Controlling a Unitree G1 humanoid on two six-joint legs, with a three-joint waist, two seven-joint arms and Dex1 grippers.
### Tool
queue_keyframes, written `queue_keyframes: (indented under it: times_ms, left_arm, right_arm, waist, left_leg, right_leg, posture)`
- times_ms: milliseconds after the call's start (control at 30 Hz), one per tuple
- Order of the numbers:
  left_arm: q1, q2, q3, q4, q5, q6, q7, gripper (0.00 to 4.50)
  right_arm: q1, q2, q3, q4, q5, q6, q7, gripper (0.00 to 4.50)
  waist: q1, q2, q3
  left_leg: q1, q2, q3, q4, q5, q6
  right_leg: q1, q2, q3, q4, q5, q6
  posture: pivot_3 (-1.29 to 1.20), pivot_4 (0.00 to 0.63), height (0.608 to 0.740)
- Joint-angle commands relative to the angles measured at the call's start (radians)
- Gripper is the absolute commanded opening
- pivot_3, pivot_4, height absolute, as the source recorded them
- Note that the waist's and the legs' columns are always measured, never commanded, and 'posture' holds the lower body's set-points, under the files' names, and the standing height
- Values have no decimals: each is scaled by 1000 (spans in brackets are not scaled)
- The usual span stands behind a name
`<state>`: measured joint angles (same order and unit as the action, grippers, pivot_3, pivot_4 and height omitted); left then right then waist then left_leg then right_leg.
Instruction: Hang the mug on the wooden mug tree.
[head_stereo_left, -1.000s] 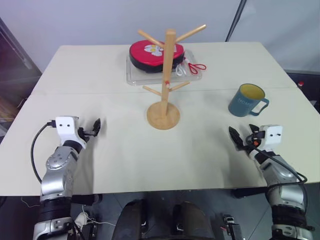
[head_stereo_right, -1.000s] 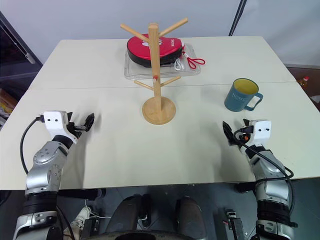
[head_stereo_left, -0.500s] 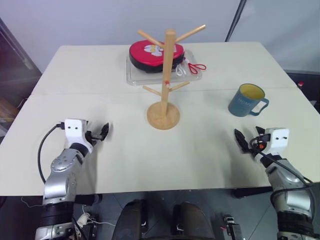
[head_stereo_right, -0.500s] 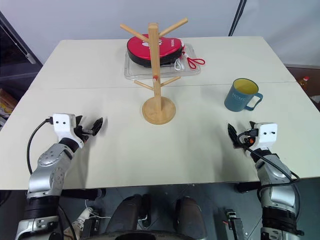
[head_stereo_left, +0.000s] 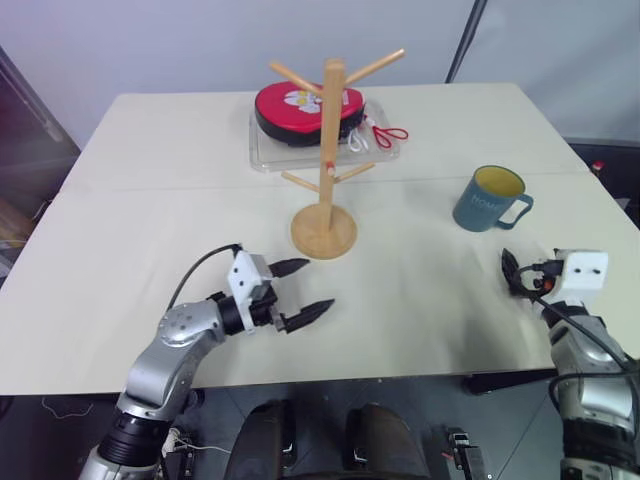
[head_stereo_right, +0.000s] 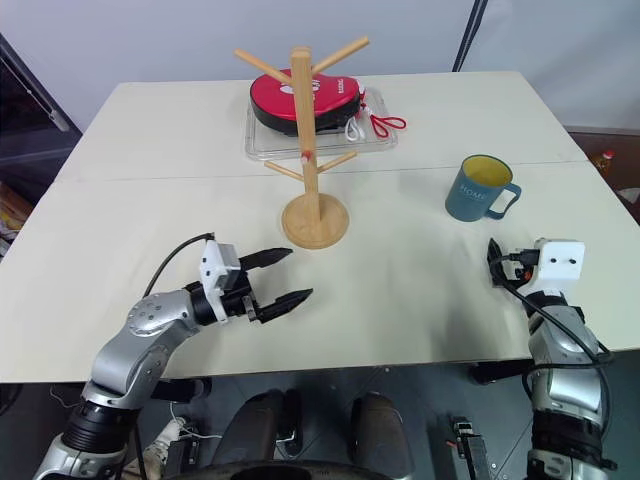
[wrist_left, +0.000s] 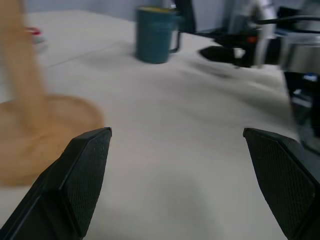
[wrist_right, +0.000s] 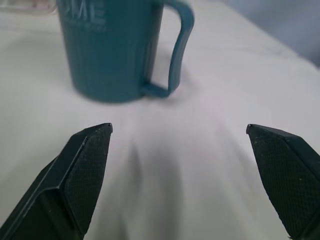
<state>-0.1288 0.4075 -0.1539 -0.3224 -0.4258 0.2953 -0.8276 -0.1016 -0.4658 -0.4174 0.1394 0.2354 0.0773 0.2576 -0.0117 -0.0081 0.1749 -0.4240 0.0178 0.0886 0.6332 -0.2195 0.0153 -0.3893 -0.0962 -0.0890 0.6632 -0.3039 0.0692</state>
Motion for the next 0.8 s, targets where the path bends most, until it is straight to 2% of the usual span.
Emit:
queue_keyframes:
  times_ms: [33,300,800]
  left_arm:
    - [-51,-18,-22,-42,-12,0,-5,4500]
    - [-89,-18,-34,-34,-4,-4,-22,4500]
    - [-109,-20,-35,-40,2,-8,-12,4500]
  right_arm:
    - [-71,-28,2,67,-30,-44,-19,4448]
    - [-265,-54,20,348,-79,-128,-57,4448]
    - [-438,-89,45,674,-103,-280,-74,4448]
  waist:
    - [1,0,0]
    - [-1,0,0]
    - [-2,0,0]
  left_leg:
    - [0,0,0,0,0,0]
    - [0,-1,0,0,0,0]
    - [0,-1,0,1,3,-4]
  right_leg:
    - [0,0,0,0,0,0]
    - [0,1,0,0,0,0]
    - [0,1,0,0,0,0]
  posture:
    - [0,150,740]
    - [0,150,740]
    - [0,150,740]
